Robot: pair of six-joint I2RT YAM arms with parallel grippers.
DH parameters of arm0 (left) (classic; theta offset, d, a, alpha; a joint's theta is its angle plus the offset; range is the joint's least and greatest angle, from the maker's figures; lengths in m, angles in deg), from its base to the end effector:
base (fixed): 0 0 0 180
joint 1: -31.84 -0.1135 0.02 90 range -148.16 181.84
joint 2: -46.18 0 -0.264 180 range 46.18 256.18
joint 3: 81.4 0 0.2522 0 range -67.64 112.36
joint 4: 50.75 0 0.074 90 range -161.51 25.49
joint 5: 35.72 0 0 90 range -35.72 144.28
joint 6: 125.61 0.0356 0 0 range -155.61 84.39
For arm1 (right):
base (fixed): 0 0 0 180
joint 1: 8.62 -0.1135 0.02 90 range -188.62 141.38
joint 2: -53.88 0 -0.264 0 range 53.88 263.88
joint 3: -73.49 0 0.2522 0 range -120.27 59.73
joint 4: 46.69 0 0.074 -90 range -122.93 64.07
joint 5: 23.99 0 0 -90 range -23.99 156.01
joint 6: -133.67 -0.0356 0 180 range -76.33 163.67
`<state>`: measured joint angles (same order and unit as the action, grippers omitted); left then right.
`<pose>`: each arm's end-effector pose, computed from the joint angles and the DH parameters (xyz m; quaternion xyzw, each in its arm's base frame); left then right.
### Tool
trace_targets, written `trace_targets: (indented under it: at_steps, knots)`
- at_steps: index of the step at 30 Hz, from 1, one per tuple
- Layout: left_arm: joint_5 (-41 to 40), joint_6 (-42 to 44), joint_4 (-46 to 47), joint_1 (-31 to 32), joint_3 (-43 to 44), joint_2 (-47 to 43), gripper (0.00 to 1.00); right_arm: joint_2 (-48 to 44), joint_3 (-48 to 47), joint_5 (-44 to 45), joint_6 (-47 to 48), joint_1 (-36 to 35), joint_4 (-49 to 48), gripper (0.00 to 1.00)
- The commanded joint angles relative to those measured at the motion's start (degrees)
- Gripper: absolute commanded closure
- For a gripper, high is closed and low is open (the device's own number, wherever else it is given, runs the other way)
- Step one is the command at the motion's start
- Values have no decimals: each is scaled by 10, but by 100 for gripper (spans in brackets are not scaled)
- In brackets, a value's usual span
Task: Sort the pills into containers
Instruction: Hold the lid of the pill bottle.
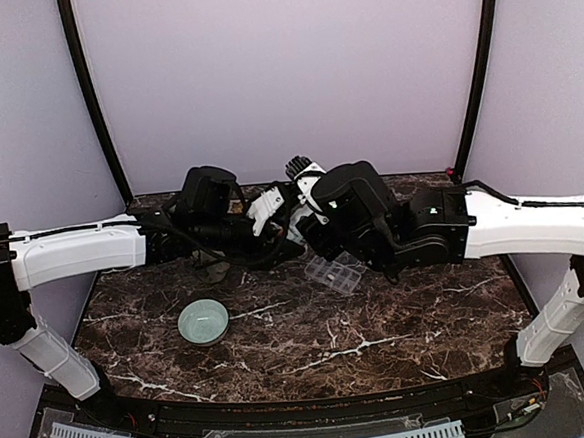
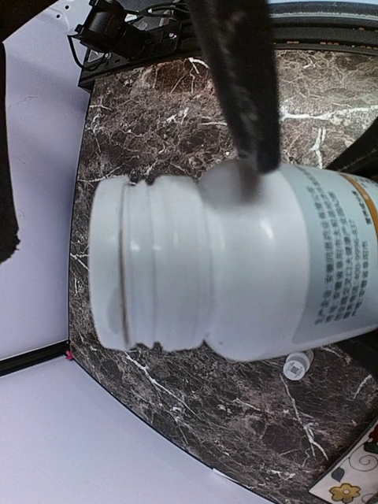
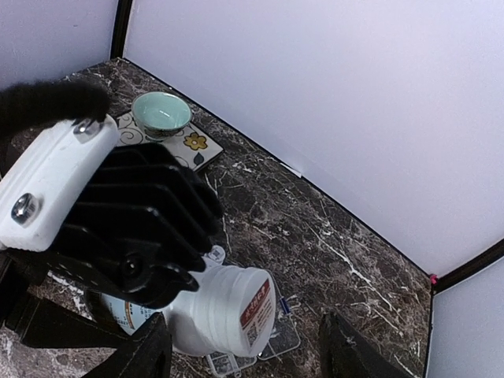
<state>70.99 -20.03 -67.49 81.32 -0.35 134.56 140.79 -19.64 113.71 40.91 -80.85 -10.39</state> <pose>0.2270 -0.2814 0.3011 0.5130 0.6573 -0.2736 0.4794 0.1292 0.3169 0.3553 -0.2855 0.7662 0.0001 0.5756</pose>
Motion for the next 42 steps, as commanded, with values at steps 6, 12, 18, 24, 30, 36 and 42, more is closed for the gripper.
trace_targets:
  at_steps: [6,12,18,24,30,36,42]
  knots:
    - [2,2,2,10,14,-31,85,32,-39,11,8,-1,-3,36]
    - [-10,6,8,15,6,-42,85,31,-45,11,5,4,4,39]
    - [-14,6,14,17,6,-49,85,29,-45,-19,-14,16,23,42]
    - [-12,8,26,18,-3,-59,86,31,-46,-48,-32,32,37,48]
    - [-6,8,59,19,-24,-79,86,33,-46,-89,-54,52,53,62]
    - [-7,9,76,19,-36,-90,86,36,-43,-119,-63,63,56,72]
    - [-8,7,77,19,-36,-88,86,36,-42,-138,-64,65,53,76]
